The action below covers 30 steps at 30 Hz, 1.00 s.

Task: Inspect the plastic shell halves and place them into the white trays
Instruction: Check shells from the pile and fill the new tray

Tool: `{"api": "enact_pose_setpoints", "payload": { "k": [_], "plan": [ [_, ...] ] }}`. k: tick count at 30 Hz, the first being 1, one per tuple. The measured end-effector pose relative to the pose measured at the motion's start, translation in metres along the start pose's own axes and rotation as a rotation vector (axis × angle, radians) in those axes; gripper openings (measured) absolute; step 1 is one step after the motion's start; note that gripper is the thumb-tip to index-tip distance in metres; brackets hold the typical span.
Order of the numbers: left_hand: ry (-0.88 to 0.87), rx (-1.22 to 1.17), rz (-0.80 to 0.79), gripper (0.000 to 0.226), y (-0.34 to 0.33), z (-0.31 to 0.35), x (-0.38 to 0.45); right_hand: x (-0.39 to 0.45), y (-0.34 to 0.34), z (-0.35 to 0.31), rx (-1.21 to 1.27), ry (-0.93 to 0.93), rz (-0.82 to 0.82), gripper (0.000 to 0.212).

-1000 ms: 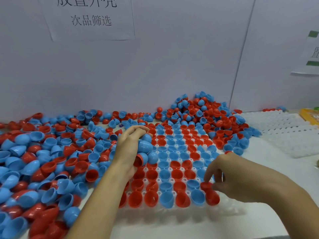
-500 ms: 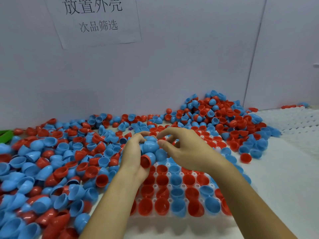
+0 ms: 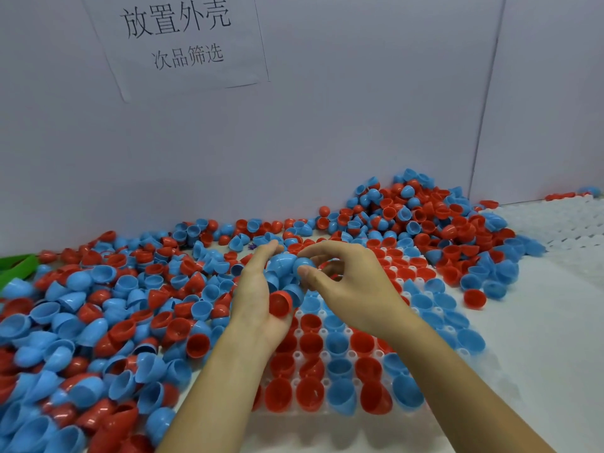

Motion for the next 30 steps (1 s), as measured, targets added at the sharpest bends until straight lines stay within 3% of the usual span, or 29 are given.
{"api": "enact_pose_setpoints", "payload": {
  "k": [11,16,22,27,30],
  "plan": [
    [0.076,0.096,-0.084,0.036,-0.009,-0.004,-0.004,0.003,0.003,-0.001,0.071,0.039,0.171,0.018],
    [0.126,0.158,-0.172,0.017,-0.015,-0.008,-0.007,0.004,0.005,0.002,0.161,0.047,0.223,0.01],
    [0.151,0.226,-0.146,0.013,-0.013,-0.01,-0.005,0.003,0.014,0.003,0.218,0.047,0.338,0.01],
    [0.155,0.271,-0.164,0.035,-0.015,-0.012,-0.004,0.003,0.016,0.006,0.219,0.024,0.376,0.014],
    [0.151,0.239,-0.166,0.03,-0.015,-0.013,-0.004,0.004,0.015,0.007,0.218,0.019,0.354,0.016]
  ]
}}
Point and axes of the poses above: each hand's wrist, its own x-axis towards the middle knuckle, its own y-axis out of the back of the hand, z = x × y, the point moved 5 cm from there along x, towards the middle knuckle, and after that the axes turned 15 degrees about -z, right-handed, at the moved point
